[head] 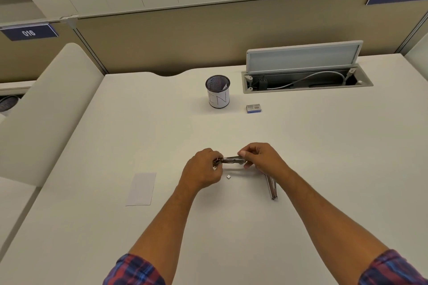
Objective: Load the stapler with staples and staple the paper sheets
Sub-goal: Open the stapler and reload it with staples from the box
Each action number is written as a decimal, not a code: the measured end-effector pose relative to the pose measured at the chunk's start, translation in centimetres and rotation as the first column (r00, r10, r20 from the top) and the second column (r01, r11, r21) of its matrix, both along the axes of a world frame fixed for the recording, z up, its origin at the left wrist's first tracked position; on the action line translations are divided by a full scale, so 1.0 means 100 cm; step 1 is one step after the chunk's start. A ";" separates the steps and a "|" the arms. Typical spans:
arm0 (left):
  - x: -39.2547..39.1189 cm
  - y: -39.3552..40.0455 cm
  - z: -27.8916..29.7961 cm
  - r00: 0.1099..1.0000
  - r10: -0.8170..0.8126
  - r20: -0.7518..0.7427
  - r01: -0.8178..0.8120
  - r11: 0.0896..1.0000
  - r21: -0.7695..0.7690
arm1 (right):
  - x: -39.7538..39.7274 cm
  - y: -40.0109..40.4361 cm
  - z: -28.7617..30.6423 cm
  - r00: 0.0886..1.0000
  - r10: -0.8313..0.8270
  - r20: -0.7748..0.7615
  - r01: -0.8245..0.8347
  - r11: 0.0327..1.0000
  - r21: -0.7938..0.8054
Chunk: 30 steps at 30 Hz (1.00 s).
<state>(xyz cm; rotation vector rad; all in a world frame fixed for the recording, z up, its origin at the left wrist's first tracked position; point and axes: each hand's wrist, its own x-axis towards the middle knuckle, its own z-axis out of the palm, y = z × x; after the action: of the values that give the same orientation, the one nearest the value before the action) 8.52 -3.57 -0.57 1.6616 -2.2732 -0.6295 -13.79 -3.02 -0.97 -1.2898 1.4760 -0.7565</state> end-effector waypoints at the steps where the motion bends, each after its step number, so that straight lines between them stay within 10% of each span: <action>1: 0.001 -0.003 -0.002 1.000 0.002 -0.008 -0.002 0.999 0.038 | 0.001 -0.001 -0.002 1.000 0.002 -0.015 -0.002 1.000 -0.004; 8: 0.006 -0.025 -0.008 0.990 0.083 -0.115 -0.053 0.969 0.242 | 0.001 -0.009 -0.006 0.887 0.238 -0.396 -0.326 0.930 -0.171; 20: 0.007 -0.035 -0.024 0.997 0.009 -0.083 0.011 0.973 0.232 | 0.005 -0.017 -0.018 0.393 0.209 -0.895 -0.540 0.841 -0.041; 30: 0.003 -0.026 -0.038 0.981 0.167 -0.096 -0.156 0.981 0.118 | 0.011 -0.014 -0.029 0.384 0.169 -0.908 -0.513 0.857 -0.058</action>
<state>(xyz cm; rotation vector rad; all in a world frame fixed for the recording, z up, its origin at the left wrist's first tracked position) 8.84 -6.20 -4.32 1.7964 -2.0390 -0.7965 -12.70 -4.46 -3.90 -2.4258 1.7730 0.0636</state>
